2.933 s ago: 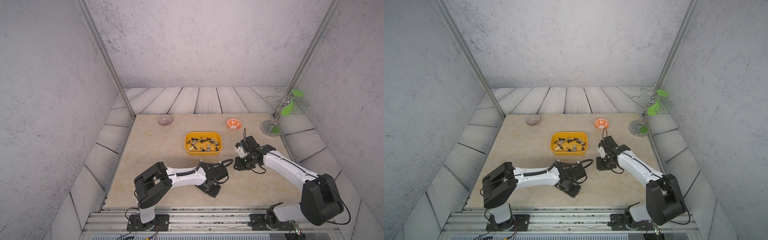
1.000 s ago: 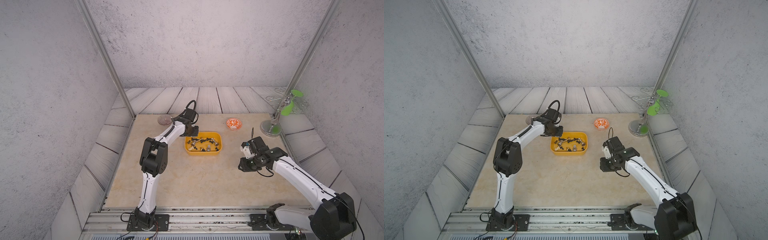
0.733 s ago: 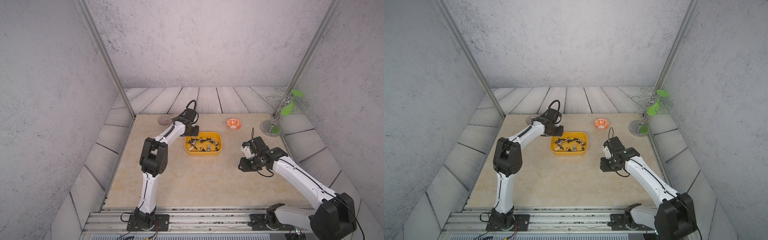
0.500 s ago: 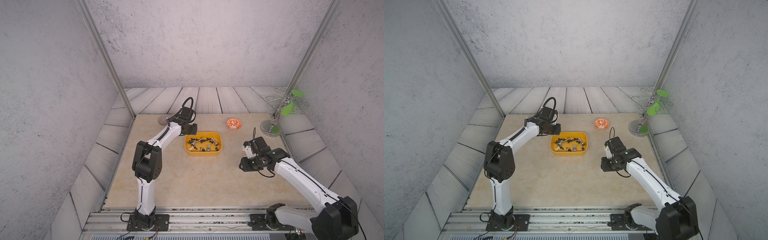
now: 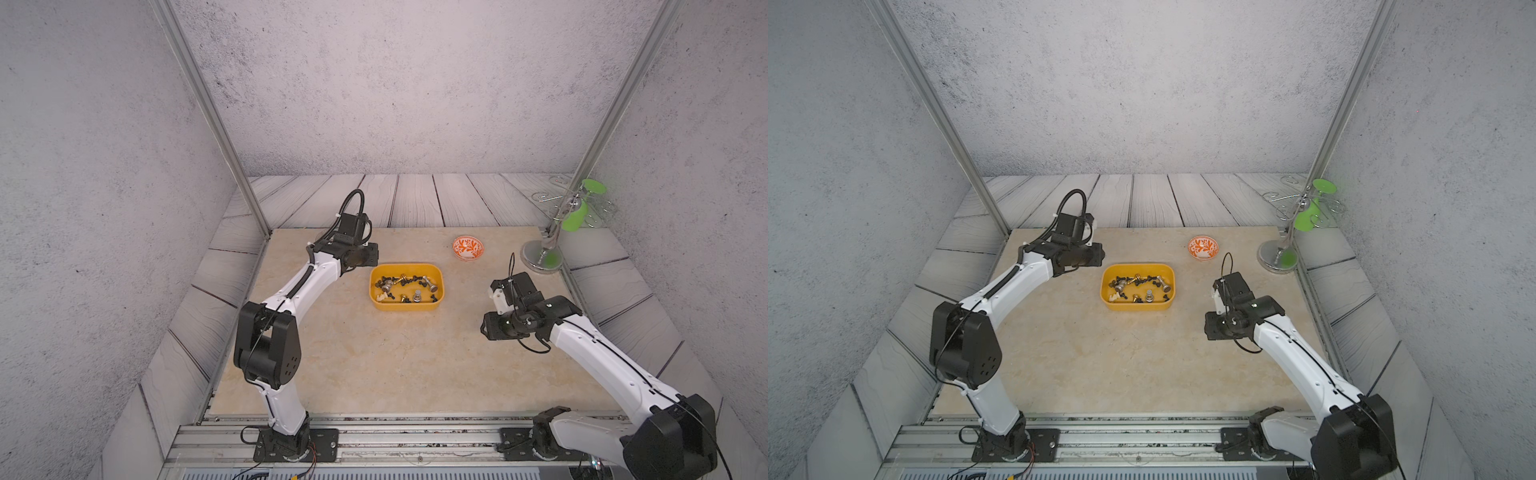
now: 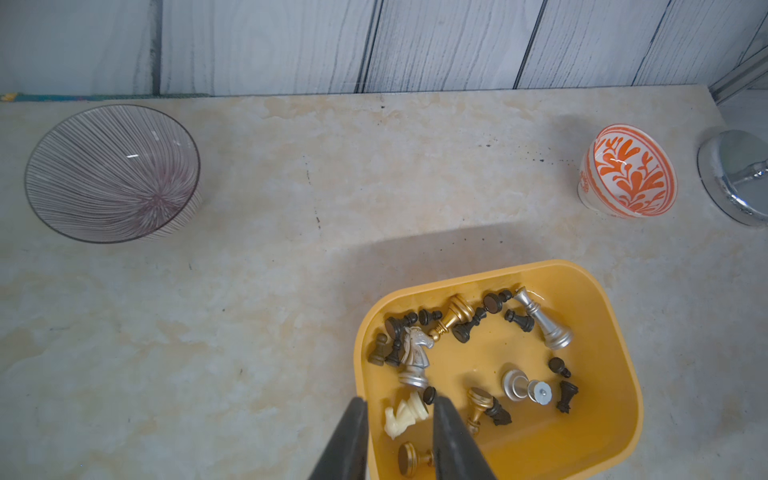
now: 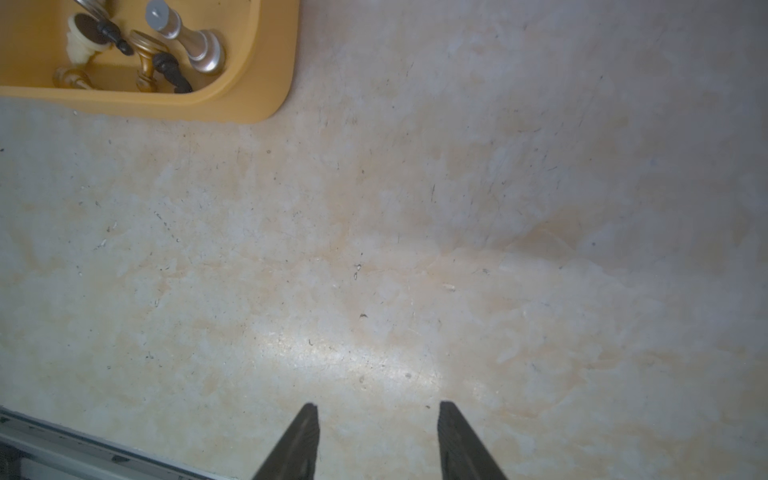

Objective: Put the chess pieces into the storage box
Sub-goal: Place the chess piece in the storage box, then reset both arms

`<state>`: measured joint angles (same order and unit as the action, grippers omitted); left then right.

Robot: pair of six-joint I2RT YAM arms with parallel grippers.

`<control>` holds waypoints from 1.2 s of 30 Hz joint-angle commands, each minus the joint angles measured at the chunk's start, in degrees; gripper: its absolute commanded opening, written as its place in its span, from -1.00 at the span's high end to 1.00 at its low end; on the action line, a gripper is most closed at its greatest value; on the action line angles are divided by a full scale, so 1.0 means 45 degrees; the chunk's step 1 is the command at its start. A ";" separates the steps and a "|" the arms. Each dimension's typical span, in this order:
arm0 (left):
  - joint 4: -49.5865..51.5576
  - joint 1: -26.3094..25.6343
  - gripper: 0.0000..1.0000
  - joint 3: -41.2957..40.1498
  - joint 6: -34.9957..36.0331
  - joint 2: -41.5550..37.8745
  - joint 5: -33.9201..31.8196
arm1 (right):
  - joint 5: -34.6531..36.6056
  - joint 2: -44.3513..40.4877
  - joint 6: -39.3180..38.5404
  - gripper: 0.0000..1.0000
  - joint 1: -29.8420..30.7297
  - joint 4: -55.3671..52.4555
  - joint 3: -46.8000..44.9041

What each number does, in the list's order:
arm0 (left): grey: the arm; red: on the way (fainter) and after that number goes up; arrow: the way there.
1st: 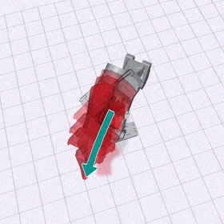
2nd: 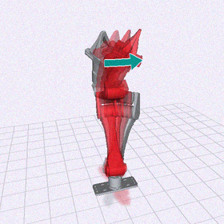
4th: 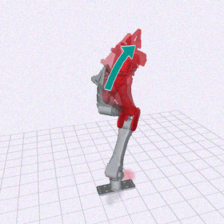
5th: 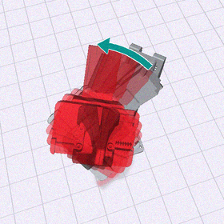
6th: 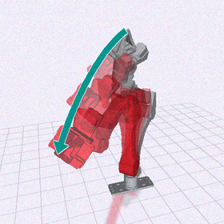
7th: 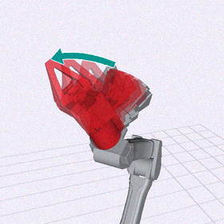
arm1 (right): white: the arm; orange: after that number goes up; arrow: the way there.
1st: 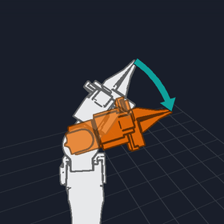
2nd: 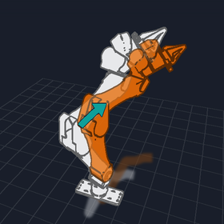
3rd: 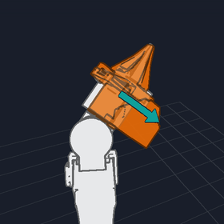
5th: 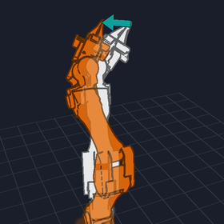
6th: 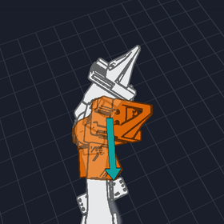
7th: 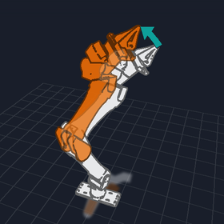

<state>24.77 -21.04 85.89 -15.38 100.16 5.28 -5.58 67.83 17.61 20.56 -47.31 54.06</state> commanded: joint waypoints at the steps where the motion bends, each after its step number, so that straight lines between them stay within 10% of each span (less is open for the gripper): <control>1: -0.0997 0.0344 0.39 -0.0827 0.0232 -0.1313 -0.0315 | 0.0462 -0.0249 -0.0204 -0.12 -0.0117 0.0290 0.0481; 10: -0.2706 0.1055 0.10 -0.3961 0.0399 -0.3859 -0.1443 | 0.1684 -0.0445 -0.0229 -0.97 -0.0295 0.1313 0.0330; 22: -0.7831 0.2483 -0.36 -0.9634 0.1904 -0.6154 -0.4882 | 0.5939 -0.0524 -0.1905 -0.98 -0.0953 0.7400 -0.2436; 28: -1.0178 0.3225 -0.42 -1.1620 0.1429 -0.5177 -0.6607 | 0.6228 0.0662 -0.4413 -0.98 -0.1417 1.4899 -0.6120; 29: -1.0067 0.3306 -0.69 -1.1612 0.1196 -0.4741 -0.6961 | 0.6117 0.1183 -0.4137 -0.98 -0.1686 1.5841 -0.6418; 36: -1.3092 0.4011 -0.98 -1.1949 0.2373 -0.2889 -0.5781 | 0.4718 0.3754 -0.4123 -0.98 -0.2968 1.8628 -0.5768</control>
<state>-23.05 -4.75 33.47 -6.92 85.69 -22.48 18.83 80.49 -0.21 9.37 24.60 26.46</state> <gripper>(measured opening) 0.991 0.988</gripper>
